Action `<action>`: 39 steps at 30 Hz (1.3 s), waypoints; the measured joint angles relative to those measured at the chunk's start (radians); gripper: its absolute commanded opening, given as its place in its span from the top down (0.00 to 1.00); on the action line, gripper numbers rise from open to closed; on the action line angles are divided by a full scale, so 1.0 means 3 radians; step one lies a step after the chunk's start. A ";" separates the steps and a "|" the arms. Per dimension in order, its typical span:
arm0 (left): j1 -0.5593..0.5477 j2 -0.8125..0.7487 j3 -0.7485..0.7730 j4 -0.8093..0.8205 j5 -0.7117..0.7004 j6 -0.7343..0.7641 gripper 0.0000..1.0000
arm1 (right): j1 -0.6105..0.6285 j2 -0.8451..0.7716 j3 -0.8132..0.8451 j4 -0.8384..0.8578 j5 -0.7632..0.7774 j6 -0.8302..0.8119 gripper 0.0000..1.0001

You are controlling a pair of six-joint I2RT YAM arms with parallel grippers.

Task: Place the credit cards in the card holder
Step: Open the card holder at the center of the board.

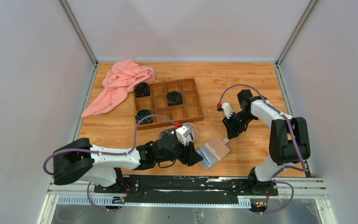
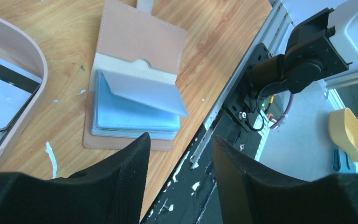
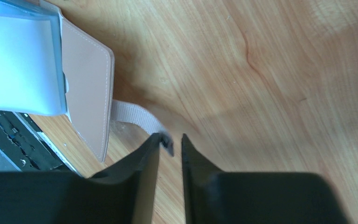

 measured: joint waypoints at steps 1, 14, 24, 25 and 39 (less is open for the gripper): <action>0.0000 0.0004 0.0000 0.0003 -0.0008 -0.0024 0.48 | 0.0000 -0.0034 0.0000 -0.0004 0.0000 0.0006 0.59; -0.0018 0.0638 0.0300 0.0000 0.0048 -0.0153 0.51 | -0.0005 -0.0537 0.0027 -0.0055 -0.0045 0.0013 0.51; -0.0018 0.0982 0.0633 -0.0001 0.0089 -0.0163 0.51 | -0.0005 -0.0810 0.0039 -0.0178 -0.0441 -0.0127 0.48; -0.0018 0.0998 0.0660 -0.0003 0.0089 -0.0161 0.51 | -0.0005 -0.0841 0.0050 -0.0191 -0.0465 -0.0134 0.47; 0.0014 0.1096 0.0807 0.0003 0.0113 -0.0158 0.50 | -0.0005 -0.1514 0.0167 -0.0257 -0.1105 -0.0189 0.46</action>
